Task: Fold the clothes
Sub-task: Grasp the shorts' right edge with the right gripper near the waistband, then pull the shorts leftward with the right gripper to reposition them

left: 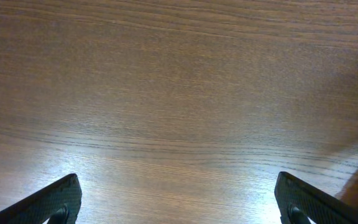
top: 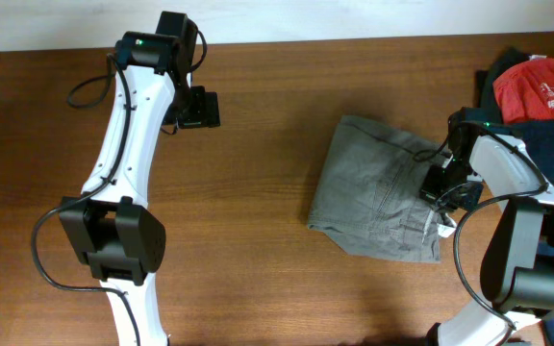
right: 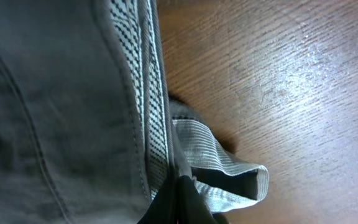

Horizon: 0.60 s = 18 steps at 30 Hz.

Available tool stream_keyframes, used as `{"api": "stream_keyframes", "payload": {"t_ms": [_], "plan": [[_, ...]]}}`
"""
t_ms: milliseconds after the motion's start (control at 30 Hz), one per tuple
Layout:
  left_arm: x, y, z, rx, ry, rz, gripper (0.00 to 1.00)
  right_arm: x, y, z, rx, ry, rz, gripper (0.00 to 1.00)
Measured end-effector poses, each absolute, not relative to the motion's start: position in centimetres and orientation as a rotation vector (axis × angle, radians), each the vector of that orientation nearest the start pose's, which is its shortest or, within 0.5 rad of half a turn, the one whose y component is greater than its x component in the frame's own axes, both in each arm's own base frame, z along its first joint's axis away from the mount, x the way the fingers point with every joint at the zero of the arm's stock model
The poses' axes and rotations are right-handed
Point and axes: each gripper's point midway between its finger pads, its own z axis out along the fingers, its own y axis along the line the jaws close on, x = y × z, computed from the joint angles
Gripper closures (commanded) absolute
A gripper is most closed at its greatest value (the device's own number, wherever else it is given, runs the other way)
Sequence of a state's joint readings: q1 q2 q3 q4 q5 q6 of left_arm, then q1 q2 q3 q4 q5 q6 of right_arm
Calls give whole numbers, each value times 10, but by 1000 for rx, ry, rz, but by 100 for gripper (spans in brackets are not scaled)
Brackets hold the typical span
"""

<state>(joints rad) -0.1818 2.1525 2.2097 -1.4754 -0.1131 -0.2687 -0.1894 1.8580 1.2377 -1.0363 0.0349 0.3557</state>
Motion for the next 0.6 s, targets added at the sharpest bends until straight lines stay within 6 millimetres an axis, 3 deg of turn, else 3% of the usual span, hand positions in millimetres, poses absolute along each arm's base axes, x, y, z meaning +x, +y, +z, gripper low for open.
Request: {"api": "stream_keyframes", "payload": {"t_ms": [200,367,600], "plan": [[440,-61,166,-142,2962,113,1,314,-51,23,852,3066,75,96],[440,-61,166,-142,2962,113,1,322,-24,16,781,3062,206,96],[440,-61,166,-142,2959,112,1,344,59,4,492,3074,350,96]]}}
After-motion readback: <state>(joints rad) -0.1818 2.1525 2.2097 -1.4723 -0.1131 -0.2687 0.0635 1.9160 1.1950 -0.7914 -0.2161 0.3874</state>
